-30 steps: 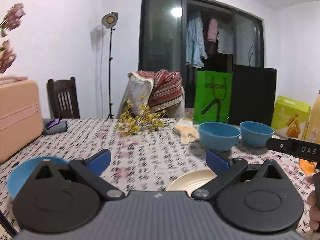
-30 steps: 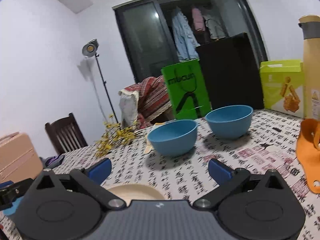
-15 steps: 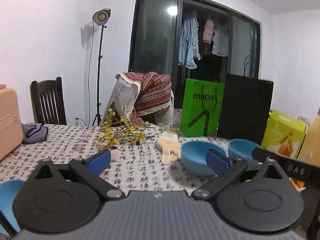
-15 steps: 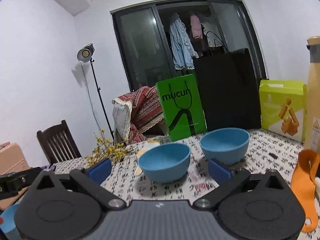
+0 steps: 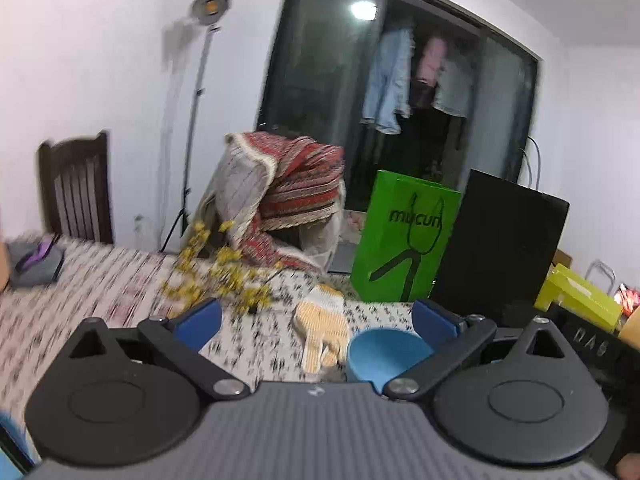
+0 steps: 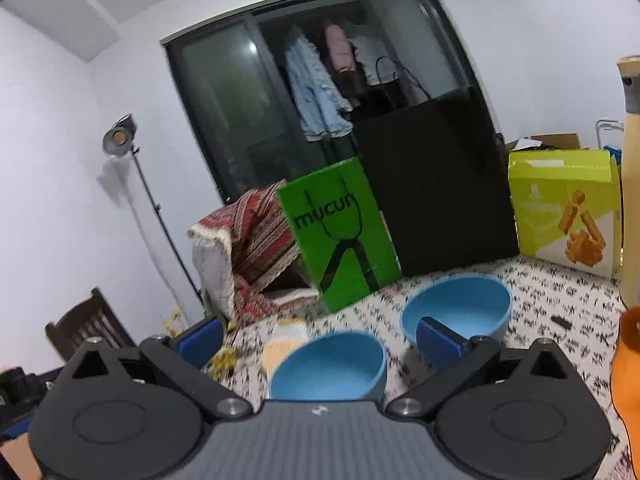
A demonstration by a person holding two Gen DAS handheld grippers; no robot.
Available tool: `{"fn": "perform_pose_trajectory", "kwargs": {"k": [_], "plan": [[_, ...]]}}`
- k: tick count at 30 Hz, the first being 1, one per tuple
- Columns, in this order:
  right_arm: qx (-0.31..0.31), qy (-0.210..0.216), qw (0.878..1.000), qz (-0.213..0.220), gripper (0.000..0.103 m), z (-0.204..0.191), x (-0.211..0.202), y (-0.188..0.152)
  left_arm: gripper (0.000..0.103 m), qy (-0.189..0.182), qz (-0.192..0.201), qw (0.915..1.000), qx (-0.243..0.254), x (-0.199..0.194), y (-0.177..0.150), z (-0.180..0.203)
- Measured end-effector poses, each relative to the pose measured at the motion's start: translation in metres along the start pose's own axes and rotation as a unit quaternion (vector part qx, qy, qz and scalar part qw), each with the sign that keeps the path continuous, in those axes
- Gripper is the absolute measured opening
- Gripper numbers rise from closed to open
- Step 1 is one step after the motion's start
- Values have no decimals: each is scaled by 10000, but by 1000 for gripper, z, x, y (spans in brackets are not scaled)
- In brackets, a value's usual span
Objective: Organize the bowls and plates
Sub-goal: 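Move both open grippers to the two remaining blue bowls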
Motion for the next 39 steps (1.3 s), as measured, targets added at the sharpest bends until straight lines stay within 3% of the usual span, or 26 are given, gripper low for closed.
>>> {"fn": "perform_pose_trajectory", "kwargs": {"k": [3,6,9,12,14,18,23,39], "plan": [[92,-59,9999,-9,103,-4,12,17,103,49,-185,9998,37,27,16,-4],[144,-239,9996,-16,103,-8,30,22,103,-148,-415,9990,-73,62,28,-7],[244,-436,9987,-106,103,-13,58,26,103,-217,-832,9960,-225,104,42,-11],[337,-639,9974,-87,103,-14,81,29,103,82,-894,9951,-407,135,50,-19],[458,-716,9964,-81,103,-9,92,28,103,251,-925,9935,-611,151,47,-24],[676,-920,9934,-94,103,11,112,14,103,-27,-1235,9910,-519,181,30,-19],[600,-1103,9920,-119,103,25,118,13,103,114,-1329,9910,143,198,13,-9],[261,-1136,9924,-392,103,25,104,-7,103,-593,-1842,9811,-13,210,4,-12]]}}
Point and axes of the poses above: each gripper's, at about its wrist camera, not at the fingertips, and x roughly the way its jaws point, z to its right, y to its top, the point moved 7 cm from there along x, roughly the way its jaws point, and after that the axes turned 13 degrees about -z, right-handed, at the moved point
